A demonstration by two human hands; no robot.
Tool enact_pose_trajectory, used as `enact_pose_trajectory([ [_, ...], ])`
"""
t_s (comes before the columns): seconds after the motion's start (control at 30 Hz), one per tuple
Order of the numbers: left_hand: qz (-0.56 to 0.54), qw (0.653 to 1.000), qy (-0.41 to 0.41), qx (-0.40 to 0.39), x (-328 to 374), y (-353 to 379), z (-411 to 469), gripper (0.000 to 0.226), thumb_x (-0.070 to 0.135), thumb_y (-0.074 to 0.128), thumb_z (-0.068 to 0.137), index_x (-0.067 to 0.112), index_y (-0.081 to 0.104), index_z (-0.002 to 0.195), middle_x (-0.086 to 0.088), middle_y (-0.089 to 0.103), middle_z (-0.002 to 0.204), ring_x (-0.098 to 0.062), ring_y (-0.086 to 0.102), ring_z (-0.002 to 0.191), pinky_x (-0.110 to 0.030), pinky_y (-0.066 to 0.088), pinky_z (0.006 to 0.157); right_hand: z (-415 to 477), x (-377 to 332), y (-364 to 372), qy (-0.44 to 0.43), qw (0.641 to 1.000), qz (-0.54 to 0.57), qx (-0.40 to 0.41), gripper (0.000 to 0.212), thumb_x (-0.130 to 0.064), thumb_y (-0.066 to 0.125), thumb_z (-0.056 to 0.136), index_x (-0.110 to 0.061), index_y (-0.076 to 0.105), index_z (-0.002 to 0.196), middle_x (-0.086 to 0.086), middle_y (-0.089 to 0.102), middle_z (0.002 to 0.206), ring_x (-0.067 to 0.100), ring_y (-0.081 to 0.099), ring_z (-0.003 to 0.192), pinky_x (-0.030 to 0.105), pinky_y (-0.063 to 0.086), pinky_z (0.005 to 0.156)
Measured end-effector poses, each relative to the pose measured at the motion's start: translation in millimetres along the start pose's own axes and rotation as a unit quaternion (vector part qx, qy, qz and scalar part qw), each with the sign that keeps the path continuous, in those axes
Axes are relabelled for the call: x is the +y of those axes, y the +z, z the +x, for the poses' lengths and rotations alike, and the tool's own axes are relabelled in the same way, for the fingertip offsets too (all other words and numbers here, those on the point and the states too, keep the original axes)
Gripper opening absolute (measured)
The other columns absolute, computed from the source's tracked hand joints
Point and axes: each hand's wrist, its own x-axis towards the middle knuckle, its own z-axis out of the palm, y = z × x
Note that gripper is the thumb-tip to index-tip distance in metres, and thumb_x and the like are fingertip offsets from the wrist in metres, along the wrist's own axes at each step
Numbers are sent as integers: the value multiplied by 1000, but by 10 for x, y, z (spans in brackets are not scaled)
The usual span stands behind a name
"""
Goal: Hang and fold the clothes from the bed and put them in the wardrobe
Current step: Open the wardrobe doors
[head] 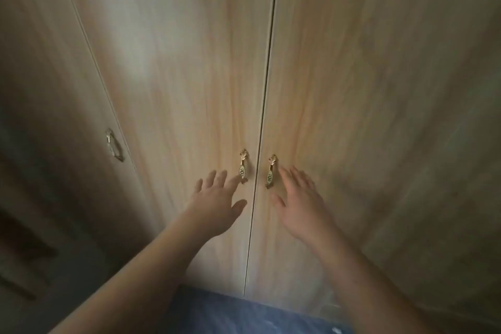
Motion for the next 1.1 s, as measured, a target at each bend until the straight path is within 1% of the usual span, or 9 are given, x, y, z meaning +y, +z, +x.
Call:
enact_pose_trajectory([
  [0.13,-6,1000,16,-9,-300,55,216,66,61,28,99,33,10,157,-5,11,167,-31,3,153,-53,8,123,231,-143,236,52,998,20,-1,65,-42,49,96,-20,28,154,5,34,157,25,27,145,37,27,117],
  [0.27,-35,998,46,-6,-469,192,509,62,58,33,99,33,19,154,-1,25,162,-28,13,152,-49,15,122,565,-196,442,173,982,79,7,47,-35,55,91,-14,49,133,8,53,129,29,50,124,40,44,100],
  [0.4,-76,995,58,-4,-570,381,707,57,53,41,97,27,34,147,1,40,152,-24,28,145,-44,26,118,893,-327,623,248,957,137,54,33,-23,61,91,1,54,112,19,58,111,35,58,104,36,44,86],
  [0.5,-73,994,72,-31,-633,511,766,58,52,41,98,24,34,147,-1,39,153,-25,27,146,-44,27,117,931,-413,728,260,946,174,82,31,-15,60,89,2,50,112,21,59,109,35,59,101,39,46,89],
  [0.63,-57,992,87,-68,-663,642,661,58,52,40,98,22,34,148,-1,42,151,-25,33,142,-43,31,115,784,-413,717,249,949,180,65,40,-12,58,89,0,48,126,18,57,118,33,58,109,38,47,94],
  [0.73,-71,991,88,-76,-593,709,455,58,52,40,98,24,33,149,0,43,151,-25,36,141,-44,32,115,511,-448,646,234,955,177,37,58,-16,60,91,-7,38,144,13,49,138,27,52,125,29,41,103],
  [0.8,-75,991,85,-72,-506,720,277,57,51,41,98,24,33,148,0,45,150,-25,38,139,-44,34,114,226,-448,598,230,956,181,15,65,-20,60,93,-15,30,150,5,44,146,22,49,131,25,37,103],
  [1.0,-68,992,94,-58,44,636,-484,57,51,41,99,24,34,148,-2,46,149,-28,42,138,-46,37,112,-1053,-324,321,204,969,141,2,50,-31,62,91,-29,37,135,-9,57,120,14,62,106,29,49,86],
  [1.1,-69,990,119,-44,477,584,-926,54,50,45,97,25,38,144,-2,48,146,-28,42,136,-45,37,111,-1804,-152,131,212,965,151,23,46,-38,67,88,-34,38,124,-22,54,105,1,55,90,18,44,74],
])
